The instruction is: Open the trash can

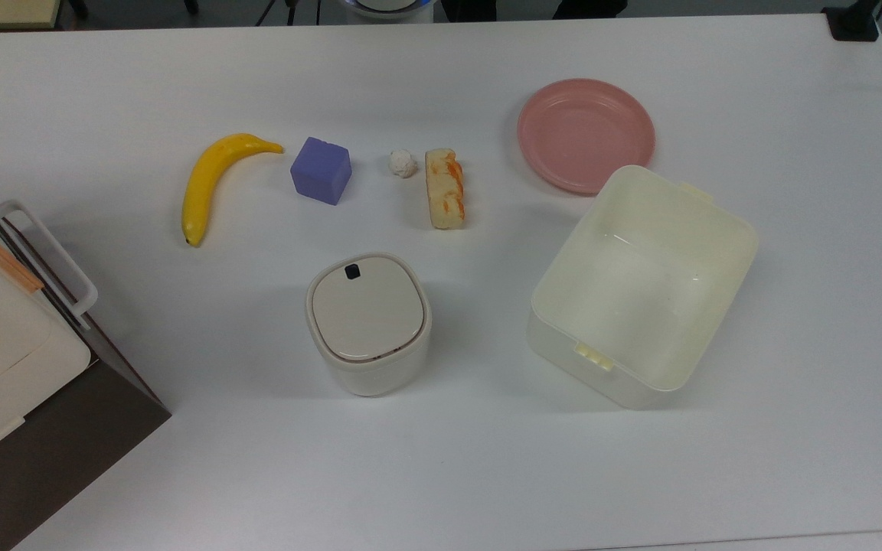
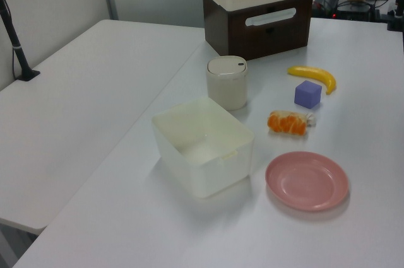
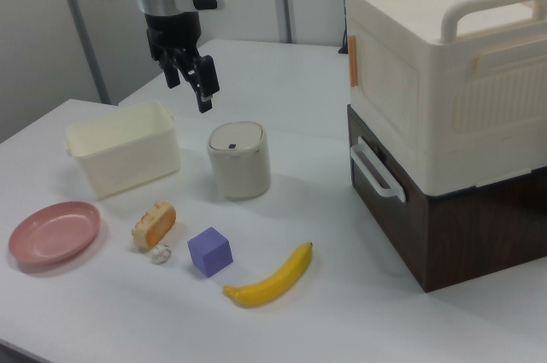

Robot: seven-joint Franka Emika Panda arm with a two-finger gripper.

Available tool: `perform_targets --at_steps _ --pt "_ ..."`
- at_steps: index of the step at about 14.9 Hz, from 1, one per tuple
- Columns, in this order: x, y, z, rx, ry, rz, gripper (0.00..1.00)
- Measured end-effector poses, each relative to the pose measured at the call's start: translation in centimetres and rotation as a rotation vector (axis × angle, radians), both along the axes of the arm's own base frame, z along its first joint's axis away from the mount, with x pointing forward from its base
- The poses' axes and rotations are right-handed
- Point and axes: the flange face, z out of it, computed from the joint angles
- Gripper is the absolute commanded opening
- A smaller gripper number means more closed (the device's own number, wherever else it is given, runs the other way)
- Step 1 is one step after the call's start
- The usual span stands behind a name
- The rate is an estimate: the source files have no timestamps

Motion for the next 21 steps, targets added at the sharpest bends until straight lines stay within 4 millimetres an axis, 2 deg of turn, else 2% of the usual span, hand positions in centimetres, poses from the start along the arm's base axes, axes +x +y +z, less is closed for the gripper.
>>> perform_targets --at_steps 2,4,6,21 --pt "0.0 -0.2 0.1 -0.001 -0.001 -0.004 1.00" --pt "-0.4 -1.5 0.3 0.000 -0.006 -0.027 1.00" --pt "-0.6 -1.9 0.4 0.001 -0.008 -0.035 1.00" --pt "-0.7 -2.4 0.3 -0.041 0.002 -0.037 1.00"
